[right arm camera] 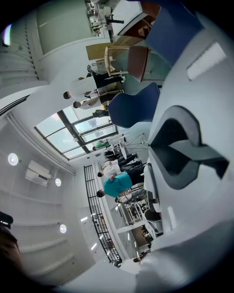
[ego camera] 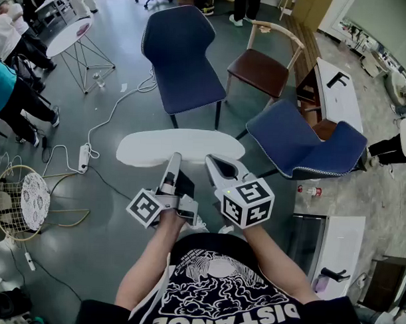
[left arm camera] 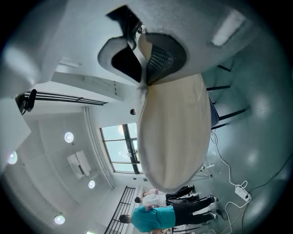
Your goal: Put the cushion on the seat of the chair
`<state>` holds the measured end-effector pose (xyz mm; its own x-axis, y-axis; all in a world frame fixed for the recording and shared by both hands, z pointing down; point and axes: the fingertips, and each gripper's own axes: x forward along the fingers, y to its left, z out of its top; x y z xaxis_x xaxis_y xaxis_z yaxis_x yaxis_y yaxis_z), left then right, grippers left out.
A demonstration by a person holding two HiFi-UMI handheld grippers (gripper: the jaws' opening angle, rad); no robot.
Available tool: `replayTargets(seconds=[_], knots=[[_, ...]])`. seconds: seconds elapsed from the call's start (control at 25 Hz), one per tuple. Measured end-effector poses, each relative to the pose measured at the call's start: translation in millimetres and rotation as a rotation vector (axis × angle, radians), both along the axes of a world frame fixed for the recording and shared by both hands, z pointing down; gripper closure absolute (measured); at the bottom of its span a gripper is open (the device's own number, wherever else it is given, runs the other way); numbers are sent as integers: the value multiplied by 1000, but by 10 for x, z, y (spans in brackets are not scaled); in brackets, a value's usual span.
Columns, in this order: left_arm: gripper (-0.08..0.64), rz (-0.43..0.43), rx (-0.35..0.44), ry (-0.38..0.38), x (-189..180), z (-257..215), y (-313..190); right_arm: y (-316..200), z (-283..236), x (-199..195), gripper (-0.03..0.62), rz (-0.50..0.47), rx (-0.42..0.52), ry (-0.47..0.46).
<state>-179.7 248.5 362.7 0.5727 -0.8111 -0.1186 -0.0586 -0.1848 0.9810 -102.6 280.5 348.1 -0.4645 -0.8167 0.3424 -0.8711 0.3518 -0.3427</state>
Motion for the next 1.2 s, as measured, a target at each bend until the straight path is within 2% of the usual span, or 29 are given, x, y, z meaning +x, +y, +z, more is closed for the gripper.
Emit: replayTargets(seconds=[0.6, 0.88, 1.2], knots=[[523, 8, -24, 39, -142, 93, -293, -274, 52, -131, 595, 13, -20, 15], [523, 3, -27, 37, -37, 128, -484, -470, 132, -6, 595, 18, -28, -7], [523, -37, -39, 18, 213, 208, -972, -985, 234, 325, 595, -4, -48, -35]])
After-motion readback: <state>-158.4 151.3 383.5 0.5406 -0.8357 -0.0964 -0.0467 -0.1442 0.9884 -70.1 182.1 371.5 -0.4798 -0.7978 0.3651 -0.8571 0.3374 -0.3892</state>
